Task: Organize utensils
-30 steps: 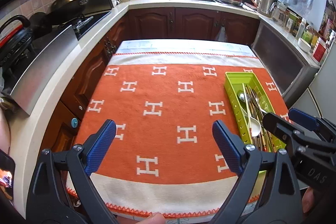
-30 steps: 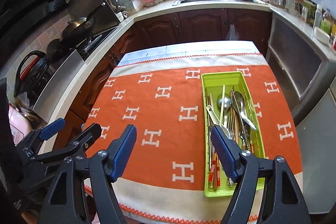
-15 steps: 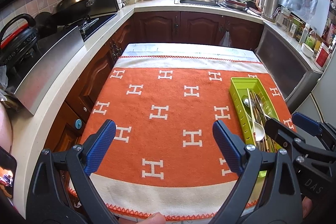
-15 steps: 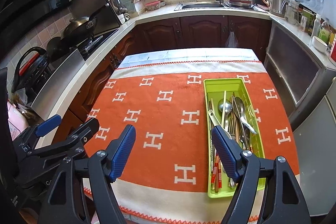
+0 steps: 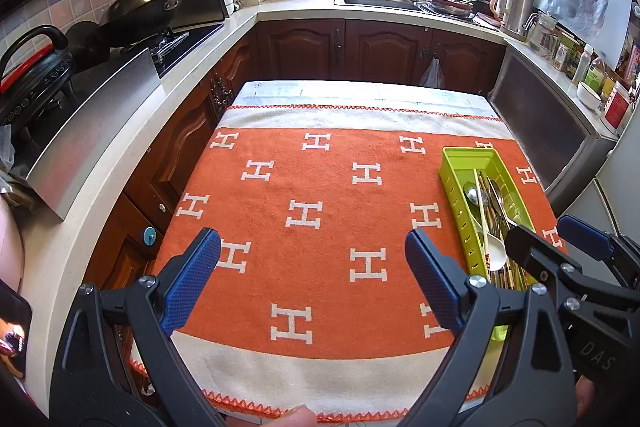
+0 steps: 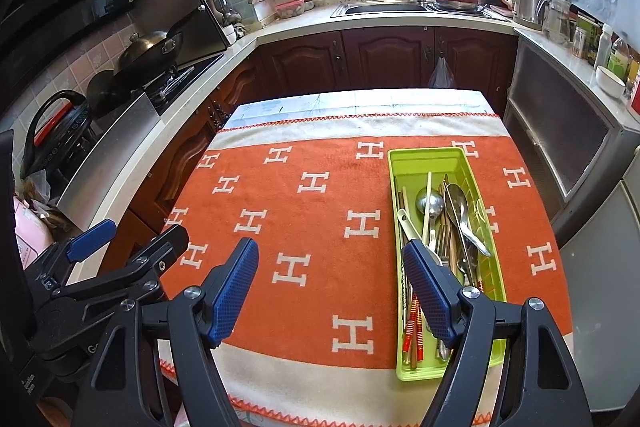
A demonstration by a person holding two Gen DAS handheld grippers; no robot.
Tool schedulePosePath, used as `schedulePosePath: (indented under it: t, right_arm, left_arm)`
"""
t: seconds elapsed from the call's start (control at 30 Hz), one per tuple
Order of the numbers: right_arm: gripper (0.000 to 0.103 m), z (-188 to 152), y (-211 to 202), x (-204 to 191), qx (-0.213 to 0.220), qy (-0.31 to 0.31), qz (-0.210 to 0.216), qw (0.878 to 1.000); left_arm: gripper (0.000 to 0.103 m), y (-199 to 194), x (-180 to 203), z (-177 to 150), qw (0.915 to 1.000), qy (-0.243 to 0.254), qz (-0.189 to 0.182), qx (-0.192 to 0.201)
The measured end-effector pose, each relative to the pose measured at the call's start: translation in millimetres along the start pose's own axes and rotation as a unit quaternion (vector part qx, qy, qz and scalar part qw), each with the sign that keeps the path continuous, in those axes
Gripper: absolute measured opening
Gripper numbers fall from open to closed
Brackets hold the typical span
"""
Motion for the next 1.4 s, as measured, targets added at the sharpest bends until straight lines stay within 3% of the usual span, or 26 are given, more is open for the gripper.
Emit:
schedulePosePath:
  t: [1.4]
  right_arm:
    - [0.076,-0.9,-4.0,5.1,0.013,0.004,0.0,1.0]
  left_arm:
    - [0.092,5.7,5.2,2.3,1.0,0.002,0.003,0.003]
Point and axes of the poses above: each gripper's, at about its wrist camera, not at the fingertips, and y roughly the way its jaws point, x to its right, z to its top, the point moved 7 cm from there along y, roughly the way its jaws point, and after that the axes turned 12 degrees about -z, right-handed, at the moved point
